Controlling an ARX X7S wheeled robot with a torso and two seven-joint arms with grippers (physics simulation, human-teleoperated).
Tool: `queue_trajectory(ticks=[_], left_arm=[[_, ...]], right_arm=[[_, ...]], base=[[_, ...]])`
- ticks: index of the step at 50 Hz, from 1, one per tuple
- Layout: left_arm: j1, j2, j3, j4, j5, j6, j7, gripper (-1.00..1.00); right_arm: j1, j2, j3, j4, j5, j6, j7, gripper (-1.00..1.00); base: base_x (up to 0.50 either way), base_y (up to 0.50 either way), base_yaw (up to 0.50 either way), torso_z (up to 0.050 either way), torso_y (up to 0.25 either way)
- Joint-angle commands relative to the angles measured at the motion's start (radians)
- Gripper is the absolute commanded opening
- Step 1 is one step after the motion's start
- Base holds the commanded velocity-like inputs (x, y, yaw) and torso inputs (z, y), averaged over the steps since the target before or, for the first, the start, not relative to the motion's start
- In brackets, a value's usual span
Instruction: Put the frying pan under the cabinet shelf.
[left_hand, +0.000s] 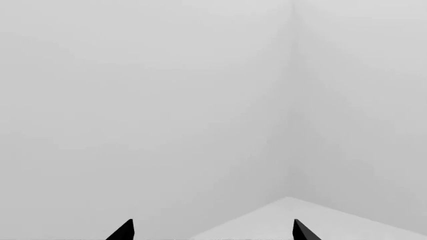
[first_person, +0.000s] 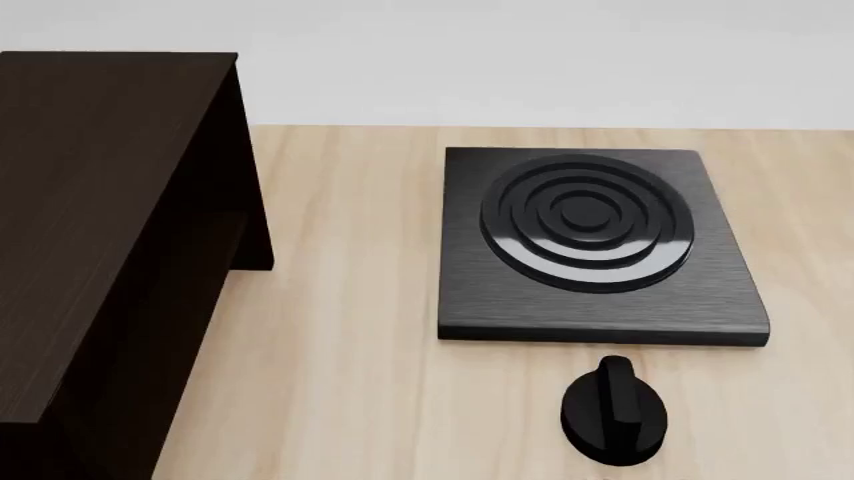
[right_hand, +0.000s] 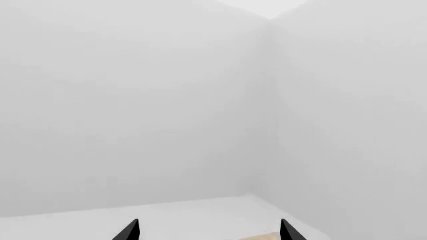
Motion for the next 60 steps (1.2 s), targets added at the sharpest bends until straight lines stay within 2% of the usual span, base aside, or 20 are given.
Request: queue_trajectory(ticks=[1,20,30,46,60], left_arm=[[-0.008,0.003,0.048,-0.039,0.030,0.039,0.005,1.00],[-0.028,-0.001,0.092,-0.039,0.038,0.027,-0.023,1.00],[-0.037,-0.013,0.099,-0.038,0.035,0.015,-0.032,1.00],[-0.046,-0.015,0.130,-0.050,0.045,0.022,-0.040,1.00],[-0.047,-0.017,0.142,-0.055,0.049,0.026,-0.043,1.00]], right_arm=[[-0.048,0.153,0.051,0.094,0.281,0.003,0.262,1.00],[-0.305,0.246,0.199,0.136,0.281,-0.008,0.257,1.00],[-0.454,0.242,0.298,0.131,0.289,-0.020,0.227,1.00],[-0.621,0.223,0.337,0.112,0.241,-0.055,0.140,1.00],[-0.786,0.193,0.442,0.083,0.188,-0.073,0.058,1.00]], base=[[0.00,0.00,0.00,0.000,0.000],[0.00,0.00,0.00,0.000,0.000],[0.00,0.00,0.00,0.000,0.000],[0.00,0.00,0.00,0.000,0.000],[0.00,0.00,0.00,0.000,0.000]])
